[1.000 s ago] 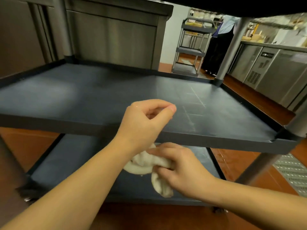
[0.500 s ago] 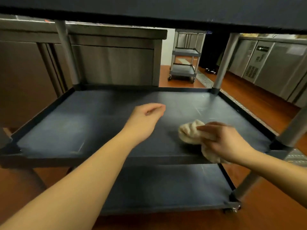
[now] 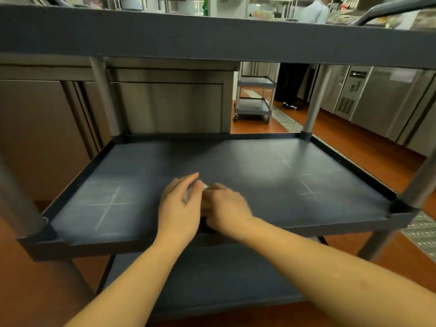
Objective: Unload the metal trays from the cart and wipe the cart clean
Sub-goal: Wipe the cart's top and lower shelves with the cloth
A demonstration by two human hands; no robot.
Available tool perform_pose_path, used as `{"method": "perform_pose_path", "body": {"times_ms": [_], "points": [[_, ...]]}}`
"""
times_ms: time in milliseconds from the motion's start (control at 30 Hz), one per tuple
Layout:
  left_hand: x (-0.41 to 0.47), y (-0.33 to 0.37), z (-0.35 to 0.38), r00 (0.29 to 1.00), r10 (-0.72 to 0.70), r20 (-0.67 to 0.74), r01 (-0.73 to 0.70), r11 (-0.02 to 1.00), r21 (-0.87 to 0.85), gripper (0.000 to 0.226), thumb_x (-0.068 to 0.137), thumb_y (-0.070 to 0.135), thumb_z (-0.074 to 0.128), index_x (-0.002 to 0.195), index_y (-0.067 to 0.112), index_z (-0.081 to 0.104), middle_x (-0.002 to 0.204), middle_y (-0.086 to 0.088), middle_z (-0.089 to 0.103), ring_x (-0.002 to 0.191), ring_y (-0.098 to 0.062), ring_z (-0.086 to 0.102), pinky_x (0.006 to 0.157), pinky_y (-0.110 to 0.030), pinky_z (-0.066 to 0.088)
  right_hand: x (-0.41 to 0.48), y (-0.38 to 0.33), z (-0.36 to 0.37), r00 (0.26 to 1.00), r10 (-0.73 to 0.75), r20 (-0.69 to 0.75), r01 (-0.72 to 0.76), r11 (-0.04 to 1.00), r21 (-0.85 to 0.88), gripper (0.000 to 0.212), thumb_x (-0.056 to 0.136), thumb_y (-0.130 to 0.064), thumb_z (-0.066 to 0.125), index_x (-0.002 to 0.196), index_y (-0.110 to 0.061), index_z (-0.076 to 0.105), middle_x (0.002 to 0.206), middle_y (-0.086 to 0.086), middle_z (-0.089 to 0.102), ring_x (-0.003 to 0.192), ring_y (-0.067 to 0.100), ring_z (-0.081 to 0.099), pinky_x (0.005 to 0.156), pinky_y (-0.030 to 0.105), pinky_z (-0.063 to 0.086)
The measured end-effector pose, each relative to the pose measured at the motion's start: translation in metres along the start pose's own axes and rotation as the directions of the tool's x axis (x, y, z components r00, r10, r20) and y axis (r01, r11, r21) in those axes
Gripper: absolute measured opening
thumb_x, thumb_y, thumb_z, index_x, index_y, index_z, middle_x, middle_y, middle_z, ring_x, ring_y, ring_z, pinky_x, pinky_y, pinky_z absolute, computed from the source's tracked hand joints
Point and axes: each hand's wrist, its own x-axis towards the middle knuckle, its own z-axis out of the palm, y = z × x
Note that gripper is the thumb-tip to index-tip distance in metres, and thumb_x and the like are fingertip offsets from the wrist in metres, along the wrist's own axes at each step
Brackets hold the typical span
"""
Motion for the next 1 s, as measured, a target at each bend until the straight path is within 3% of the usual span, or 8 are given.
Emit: {"method": "perform_pose_path", "body": {"times_ms": [100,200,333,433,600,667,833,1000], "points": [[0.003,-0.011,-0.023,0.999,-0.020,-0.050,0.020,1.000,-0.008,0.029,0.095,0.040,0.047,0.122,0.043,0.057,0.133,0.016,0.051,0.132,-0.007,0.039,0.111,-0.037,0.031,0.023,-0.049,0.017,0.992,-0.128,0.004,0.128,0.991,0.048,0.038,0.092,-0.022,0.051,0.130,-0.018,0.050,0.122,0.007,0.054,0.103,0.030,0.056,0.075,0.038,0.047],[0.004,-0.013,-0.018,0.998,-0.038,-0.042,0.035,0.998,-0.054,0.030,0.095,0.042,0.045,0.124,0.047,0.053,0.135,0.015,0.050,0.127,-0.004,0.041,0.106,-0.030,0.035,0.042,-0.039,0.023,0.993,-0.118,0.007,0.118,0.993,0.008,0.035,0.091,-0.021,0.053,0.126,-0.015,0.052,0.120,0.008,0.053,0.101,0.030,0.058,0.075,0.039,0.048],[0.004,0.000,0.030,0.998,-0.031,0.046,0.035,0.995,-0.091,0.030,0.095,0.040,0.047,0.124,0.046,0.053,0.130,0.021,0.051,0.119,0.003,0.044,0.090,-0.010,0.032,0.061,0.043,0.008,0.999,0.048,0.014,-0.047,0.995,-0.090,0.037,0.083,-0.020,0.066,0.119,-0.017,0.058,0.117,0.006,0.055,0.101,0.029,0.061,0.082,0.038,0.052],[0.010,0.016,0.078,0.985,-0.055,0.165,0.059,0.998,-0.020,0.039,0.094,0.045,0.046,0.133,0.040,0.048,0.140,0.016,0.044,0.123,0.002,0.038,0.097,-0.018,0.028,0.057,0.136,-0.019,0.967,0.253,-0.006,-0.253,0.966,-0.055,0.033,0.084,-0.019,0.065,0.116,-0.018,0.057,0.113,0.006,0.057,0.099,0.029,0.062,0.081,0.041,0.054],[0.023,0.040,0.151,0.935,-0.037,0.353,-0.004,0.993,0.115,0.050,0.093,0.054,0.042,0.141,0.039,0.038,0.154,0.011,0.025,0.143,-0.009,0.017,0.117,-0.037,0.018,0.021,0.282,-0.072,0.891,0.432,-0.140,-0.445,0.893,-0.073,0.029,0.090,-0.034,0.056,0.119,-0.030,0.058,0.113,0.004,0.058,0.095,0.019,0.059,0.072,0.027,0.045],[0.026,0.046,0.172,0.926,-0.025,0.378,-0.011,0.996,0.093,0.050,0.093,0.053,0.041,0.141,0.038,0.039,0.153,0.010,0.028,0.143,-0.011,0.019,0.117,-0.040,0.020,0.007,0.322,-0.089,0.841,0.518,-0.156,-0.538,0.830,-0.144,0.030,0.088,-0.031,0.059,0.117,-0.024,0.057,0.112,0.008,0.058,0.095,0.026,0.060,0.073,0.036,0.051],[0.042,0.053,0.194,0.938,0.027,0.344,-0.034,0.999,0.013,0.046,0.094,0.049,0.043,0.138,0.038,0.043,0.148,0.012,0.037,0.138,-0.006,0.026,0.116,-0.035,0.023,0.019,0.351,-0.101,0.766,0.603,-0.221,-0.633,0.767,-0.101,0.015,0.086,-0.026,0.059,0.094,-0.013,0.060,0.093,0.012,0.065,0.080,0.030,0.061,0.066,0.035,0.050],[0.050,0.043,0.172,0.953,-0.028,0.302,0.037,0.999,-0.023,0.043,0.093,0.048,0.045,0.135,0.042,0.044,0.144,0.016,0.039,0.133,-0.001,0.033,0.104,-0.021,0.023,0.072,0.328,-0.072,0.810,0.525,-0.261,-0.554,0.831,-0.048,0.024,0.090,-0.033,0.052,0.093,-0.012,0.064,0.096,0.012,0.065,0.092,0.033,0.060,0.077,0.032,0.047]]}}
